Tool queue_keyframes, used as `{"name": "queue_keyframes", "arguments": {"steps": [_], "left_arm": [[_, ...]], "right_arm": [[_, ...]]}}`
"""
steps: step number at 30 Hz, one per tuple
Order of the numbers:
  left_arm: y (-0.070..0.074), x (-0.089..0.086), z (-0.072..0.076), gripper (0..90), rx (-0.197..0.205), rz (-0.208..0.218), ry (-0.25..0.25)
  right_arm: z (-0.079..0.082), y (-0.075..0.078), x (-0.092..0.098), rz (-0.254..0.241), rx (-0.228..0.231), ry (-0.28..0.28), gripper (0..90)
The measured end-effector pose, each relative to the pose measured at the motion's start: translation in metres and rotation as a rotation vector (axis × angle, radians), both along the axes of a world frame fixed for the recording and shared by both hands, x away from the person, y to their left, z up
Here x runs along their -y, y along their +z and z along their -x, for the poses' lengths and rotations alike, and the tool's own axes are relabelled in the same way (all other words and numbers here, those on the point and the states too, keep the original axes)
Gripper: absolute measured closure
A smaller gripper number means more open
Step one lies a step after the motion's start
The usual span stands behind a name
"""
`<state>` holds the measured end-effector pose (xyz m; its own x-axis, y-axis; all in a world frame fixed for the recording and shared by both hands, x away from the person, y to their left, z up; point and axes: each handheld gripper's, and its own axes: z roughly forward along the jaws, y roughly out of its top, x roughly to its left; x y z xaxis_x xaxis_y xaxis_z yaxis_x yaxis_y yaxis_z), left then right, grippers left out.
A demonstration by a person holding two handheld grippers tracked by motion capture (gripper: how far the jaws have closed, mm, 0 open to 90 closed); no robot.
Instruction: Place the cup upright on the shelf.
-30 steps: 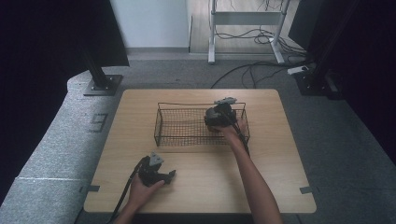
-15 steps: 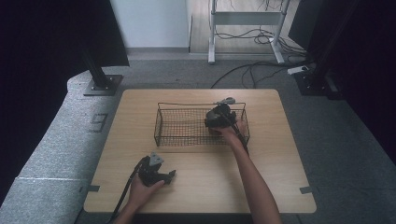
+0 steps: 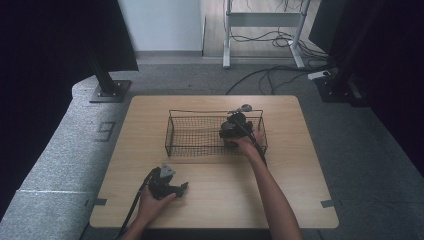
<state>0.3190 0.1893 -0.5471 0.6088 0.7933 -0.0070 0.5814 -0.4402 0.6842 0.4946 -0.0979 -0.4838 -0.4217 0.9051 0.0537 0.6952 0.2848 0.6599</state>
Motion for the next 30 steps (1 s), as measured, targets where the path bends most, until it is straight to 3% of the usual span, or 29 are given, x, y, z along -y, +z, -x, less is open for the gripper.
{"name": "queue_keyframes", "arguments": {"steps": [13,23,30], "left_arm": [[0.0,0.0,0.0,14.2,0.0,0.0,-0.001],[0.0,0.0,0.0,14.2,0.0,0.001,-0.001],[0.0,0.0,0.0,14.2,0.0,0.001,-0.001]], "right_arm": [[0.006,-0.001,0.0,0.056,0.003,0.013,11.6],[0.01,0.007,0.002,-0.002,0.04,0.015,12.1],[0.017,0.012,0.006,-0.061,0.101,0.016,12.6]]}}
